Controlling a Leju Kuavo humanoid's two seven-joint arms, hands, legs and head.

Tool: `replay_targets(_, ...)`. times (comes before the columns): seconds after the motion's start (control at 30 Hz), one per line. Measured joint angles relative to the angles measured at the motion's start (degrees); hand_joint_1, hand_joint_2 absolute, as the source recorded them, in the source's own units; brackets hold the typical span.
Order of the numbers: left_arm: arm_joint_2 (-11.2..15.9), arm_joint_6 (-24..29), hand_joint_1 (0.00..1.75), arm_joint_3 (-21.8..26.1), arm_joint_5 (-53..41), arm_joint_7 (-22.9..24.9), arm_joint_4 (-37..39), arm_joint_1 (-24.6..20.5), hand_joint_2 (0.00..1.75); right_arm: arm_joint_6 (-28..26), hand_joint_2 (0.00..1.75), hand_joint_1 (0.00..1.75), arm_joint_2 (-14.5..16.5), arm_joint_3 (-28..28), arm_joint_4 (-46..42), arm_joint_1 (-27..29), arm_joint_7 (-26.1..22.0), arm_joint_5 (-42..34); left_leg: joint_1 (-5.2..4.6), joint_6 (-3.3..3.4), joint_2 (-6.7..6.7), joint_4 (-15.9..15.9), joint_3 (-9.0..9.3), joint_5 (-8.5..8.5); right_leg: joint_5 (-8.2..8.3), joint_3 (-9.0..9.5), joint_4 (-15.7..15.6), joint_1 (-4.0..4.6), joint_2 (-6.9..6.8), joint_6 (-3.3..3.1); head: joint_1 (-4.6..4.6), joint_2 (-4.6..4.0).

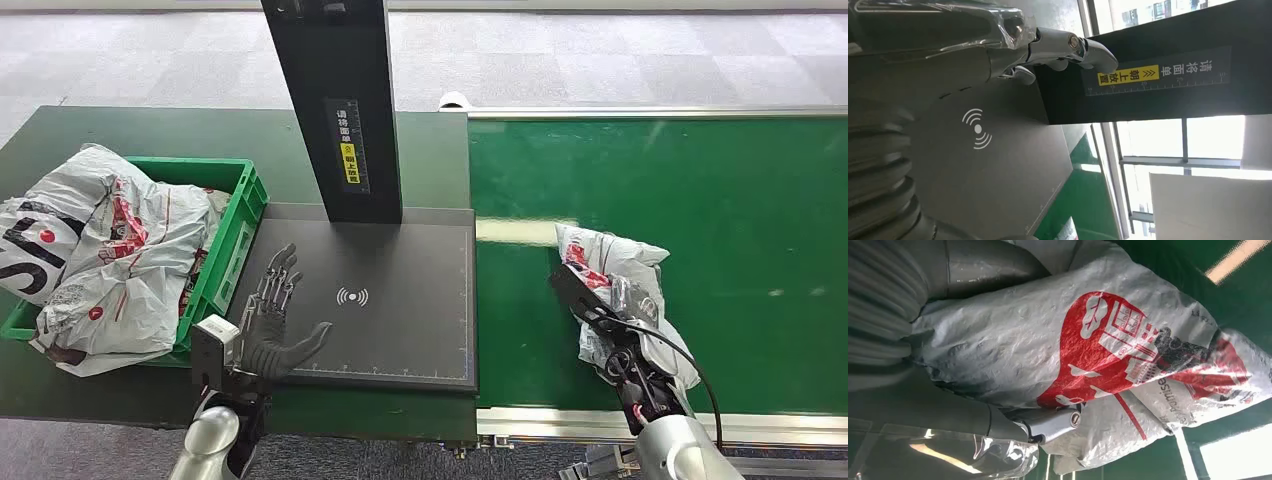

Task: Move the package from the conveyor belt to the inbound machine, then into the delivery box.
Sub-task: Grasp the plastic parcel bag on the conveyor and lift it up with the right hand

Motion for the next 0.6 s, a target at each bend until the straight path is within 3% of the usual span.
replay_targets(0.37, 0.0, 0.22, 0.0, 1.05, -1.48, 0.45, -0.8, 0.05, 1.75, 0.89, 1.75, 1.63, 0.67, -0.34, -0.16, -0.15, -2.03, 1.48, 0.0, 0.0, 0.0, 0.0, 0.0, 0.0, 0.0, 0.01, 0.0, 0.0, 0.0, 0.0, -0.01, 0.01)
replay_targets(0.6, 0.0, 0.2, 0.0, 1.46, -1.45, 0.49, -1.12, 0.13, 1.75, 0.93, 1.75, 1.75, 1.03, -0.43, -0.37, -0.15, -3.54, 1.67, 0.0, 0.0, -0.01, 0.0, 0.0, 0.0, 0.0, 0.01, 0.0, 0.0, 0.0, 0.0, 0.0, 0.01)
